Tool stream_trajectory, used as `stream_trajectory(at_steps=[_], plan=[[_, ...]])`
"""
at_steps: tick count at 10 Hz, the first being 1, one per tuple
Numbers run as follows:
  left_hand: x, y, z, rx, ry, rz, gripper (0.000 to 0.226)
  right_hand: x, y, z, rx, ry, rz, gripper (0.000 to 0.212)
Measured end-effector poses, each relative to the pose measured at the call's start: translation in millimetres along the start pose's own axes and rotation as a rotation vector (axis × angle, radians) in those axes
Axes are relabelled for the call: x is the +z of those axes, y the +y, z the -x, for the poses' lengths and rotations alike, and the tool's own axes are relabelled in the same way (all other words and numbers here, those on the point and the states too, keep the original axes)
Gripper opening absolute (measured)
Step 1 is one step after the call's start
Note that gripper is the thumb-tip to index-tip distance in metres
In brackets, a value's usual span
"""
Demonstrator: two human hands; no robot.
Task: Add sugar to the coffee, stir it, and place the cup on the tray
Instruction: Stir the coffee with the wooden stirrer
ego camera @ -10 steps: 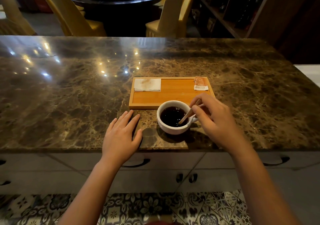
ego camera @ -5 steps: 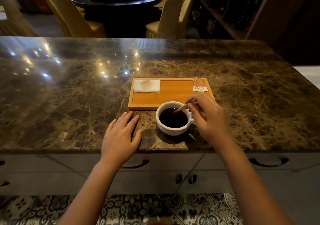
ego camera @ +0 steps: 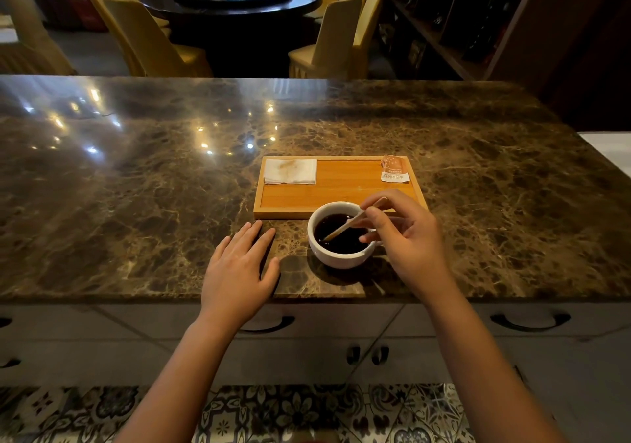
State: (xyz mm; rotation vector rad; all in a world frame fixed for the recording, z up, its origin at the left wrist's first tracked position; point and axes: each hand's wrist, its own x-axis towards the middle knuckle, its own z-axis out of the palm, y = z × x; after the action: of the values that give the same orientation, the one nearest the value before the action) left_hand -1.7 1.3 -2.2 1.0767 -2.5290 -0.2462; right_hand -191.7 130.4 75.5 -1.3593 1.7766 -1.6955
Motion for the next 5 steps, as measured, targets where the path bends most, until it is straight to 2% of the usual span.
stream_trajectory(at_steps=[1,2,3,5], plan=[[0.0,-0.2,0.5,0.003,0.002,0.002,0.052,4.8,4.9,-0.8,-0.056,0.096,0.054,0.01],[0.2,-0.1,0.2,0.005,0.005,0.003,0.051,2.1,6.3,-0.5,-0.172,0.12,0.21,0.009],[0.8,-0.5,0.0,0.004,0.004,0.002,0.051,-5.7,6.8,1.5,-0.297,0.055,0.412,0.009],[1.6,-1.5,0.3,0.0,0.005,-0.002,0.051,-11.1,1.6,7.5,-0.227,-0.018,0.446,0.009]])
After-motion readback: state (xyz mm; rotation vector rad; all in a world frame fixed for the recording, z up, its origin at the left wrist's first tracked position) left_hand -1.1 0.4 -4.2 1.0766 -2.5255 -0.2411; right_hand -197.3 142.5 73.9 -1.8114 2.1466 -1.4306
